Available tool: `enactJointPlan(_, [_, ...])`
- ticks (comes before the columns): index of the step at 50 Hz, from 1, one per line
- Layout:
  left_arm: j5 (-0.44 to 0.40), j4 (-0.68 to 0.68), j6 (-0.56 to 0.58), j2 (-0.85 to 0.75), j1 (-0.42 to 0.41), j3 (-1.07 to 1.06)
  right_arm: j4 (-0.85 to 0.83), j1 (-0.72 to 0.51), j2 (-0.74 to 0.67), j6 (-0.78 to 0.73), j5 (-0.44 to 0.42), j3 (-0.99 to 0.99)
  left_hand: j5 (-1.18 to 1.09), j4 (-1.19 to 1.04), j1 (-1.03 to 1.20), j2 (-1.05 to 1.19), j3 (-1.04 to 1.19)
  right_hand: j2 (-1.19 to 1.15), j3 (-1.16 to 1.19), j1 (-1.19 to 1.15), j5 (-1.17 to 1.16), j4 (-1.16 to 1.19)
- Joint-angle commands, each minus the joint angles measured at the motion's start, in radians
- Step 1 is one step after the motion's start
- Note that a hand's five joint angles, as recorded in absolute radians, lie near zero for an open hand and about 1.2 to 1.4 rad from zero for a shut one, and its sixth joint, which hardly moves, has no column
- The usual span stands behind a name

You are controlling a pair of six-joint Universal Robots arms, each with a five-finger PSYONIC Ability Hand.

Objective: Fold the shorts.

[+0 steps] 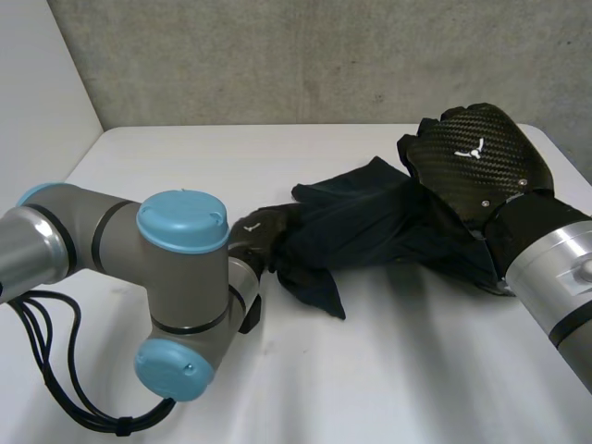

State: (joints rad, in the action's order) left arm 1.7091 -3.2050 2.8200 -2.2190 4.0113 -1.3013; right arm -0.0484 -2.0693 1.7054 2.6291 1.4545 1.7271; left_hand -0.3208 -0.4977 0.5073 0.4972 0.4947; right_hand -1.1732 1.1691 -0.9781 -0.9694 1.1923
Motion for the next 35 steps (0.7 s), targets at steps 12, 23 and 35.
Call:
enactJointPlan(12, [0.073, 0.051, 0.428, 0.332, 0.006, -0.081, 0.03, 0.018, -0.038, -0.043, 0.0, -0.112, -0.581, -0.579, 0.569, 0.579, 0.582, -0.223, 0.227, -0.418, -0.252, 0.204])
enactJointPlan(23, [0.05, 0.08, 0.992, 0.688, 0.014, -0.168, 0.257, 0.018, -0.119, -0.078, -0.008, -0.306, -0.901, -0.899, 0.889, 0.899, 0.902, -0.223, 0.227, -0.418, -0.252, 0.204])
enactJointPlan(35, [0.047, 0.077, 1.098, 0.638, 0.008, -0.274, 0.413, 0.018, -0.301, -0.193, 0.003, -0.368, -0.901, -0.899, 0.889, 0.899, 0.902, -0.223, 0.227, -0.418, -0.252, 0.204])
